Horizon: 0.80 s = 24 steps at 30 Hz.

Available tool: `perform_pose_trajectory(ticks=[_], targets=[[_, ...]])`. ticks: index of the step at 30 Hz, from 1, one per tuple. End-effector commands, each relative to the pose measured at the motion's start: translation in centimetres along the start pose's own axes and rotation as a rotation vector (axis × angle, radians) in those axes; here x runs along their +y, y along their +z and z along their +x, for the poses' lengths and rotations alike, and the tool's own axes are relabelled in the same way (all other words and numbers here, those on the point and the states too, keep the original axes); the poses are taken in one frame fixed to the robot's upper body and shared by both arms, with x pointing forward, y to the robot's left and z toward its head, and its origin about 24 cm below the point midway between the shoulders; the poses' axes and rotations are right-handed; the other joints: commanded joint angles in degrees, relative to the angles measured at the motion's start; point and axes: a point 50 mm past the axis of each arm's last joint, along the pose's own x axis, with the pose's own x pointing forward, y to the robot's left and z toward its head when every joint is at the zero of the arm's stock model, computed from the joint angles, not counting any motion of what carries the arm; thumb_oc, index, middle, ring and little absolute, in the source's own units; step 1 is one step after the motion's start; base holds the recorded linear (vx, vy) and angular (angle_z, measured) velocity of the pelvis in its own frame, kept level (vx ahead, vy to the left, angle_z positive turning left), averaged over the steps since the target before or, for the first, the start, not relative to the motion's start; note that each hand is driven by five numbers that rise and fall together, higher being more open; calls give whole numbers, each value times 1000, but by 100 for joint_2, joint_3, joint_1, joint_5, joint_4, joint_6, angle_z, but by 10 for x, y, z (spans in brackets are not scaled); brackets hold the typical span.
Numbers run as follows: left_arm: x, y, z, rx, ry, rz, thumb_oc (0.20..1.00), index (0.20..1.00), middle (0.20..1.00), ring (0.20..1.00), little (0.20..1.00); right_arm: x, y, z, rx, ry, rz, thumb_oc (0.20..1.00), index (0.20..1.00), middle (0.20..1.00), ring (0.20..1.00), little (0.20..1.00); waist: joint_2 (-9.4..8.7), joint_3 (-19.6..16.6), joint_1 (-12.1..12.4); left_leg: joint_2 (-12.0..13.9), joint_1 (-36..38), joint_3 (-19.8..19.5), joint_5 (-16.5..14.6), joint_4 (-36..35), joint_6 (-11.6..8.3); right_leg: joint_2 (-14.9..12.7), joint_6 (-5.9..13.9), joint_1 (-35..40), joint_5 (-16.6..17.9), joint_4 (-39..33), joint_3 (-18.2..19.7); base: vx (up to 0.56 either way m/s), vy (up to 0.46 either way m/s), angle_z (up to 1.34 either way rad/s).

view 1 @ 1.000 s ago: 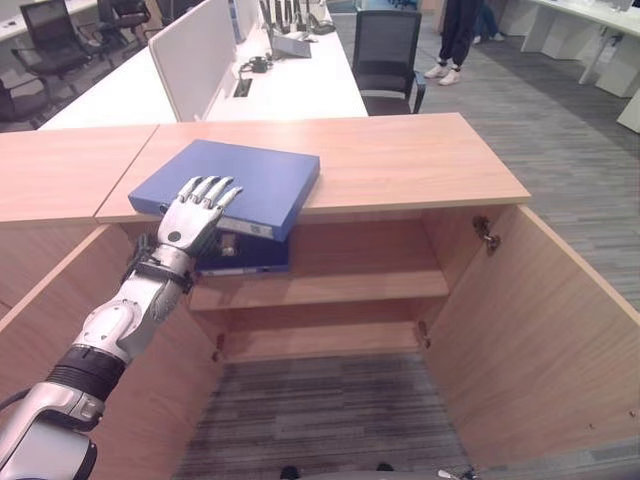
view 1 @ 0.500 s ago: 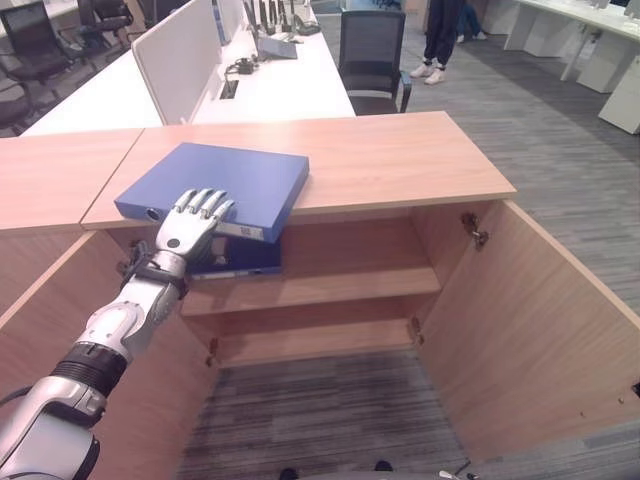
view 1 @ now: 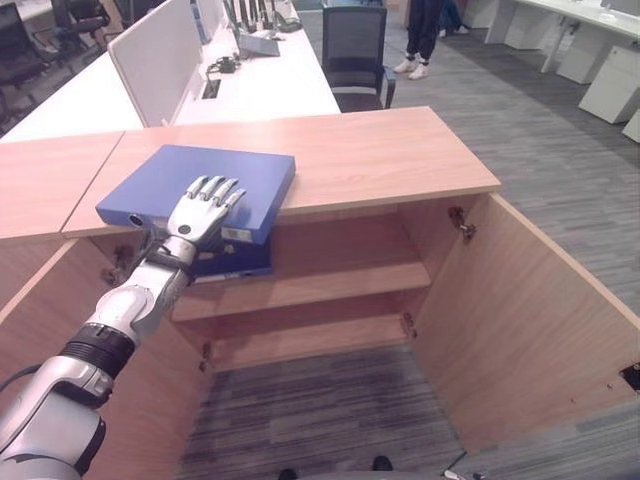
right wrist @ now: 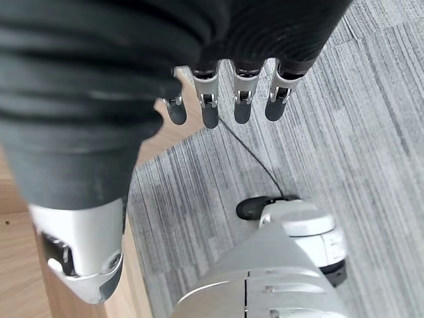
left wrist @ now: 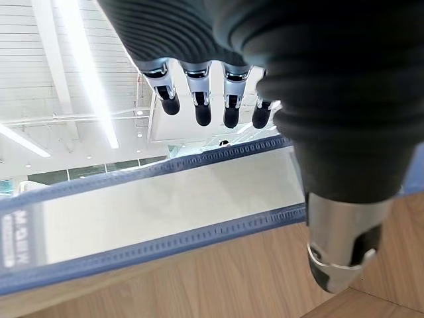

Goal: Put the empty folder in the office cabinet

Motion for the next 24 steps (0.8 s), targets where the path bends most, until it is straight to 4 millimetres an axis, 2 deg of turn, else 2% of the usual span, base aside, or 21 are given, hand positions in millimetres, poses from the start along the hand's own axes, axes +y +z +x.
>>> perform_pose_trajectory(ticks=[1, 24], targets=[[53, -23, 37, 64, 169, 83, 1000, 1000, 1000, 1000, 1000, -7, 26, 4, -57, -29, 9, 1000, 1000, 1000, 1000, 1000, -36, 254, 32, 53, 492, 83, -797, 90, -136, -244, 529, 341, -732, 299, 186, 0, 0, 0], [45, -29, 35, 115, 140, 56, 1000, 1000, 1000, 1000, 1000, -7, 29, 4, -64, -33, 36, 1000, 1000, 1000, 1000, 1000, -146, 325, 9, 49, 441, 167, -812, 90, -104, -250, 570, 181, -715, 391, 273, 0, 1, 0]])
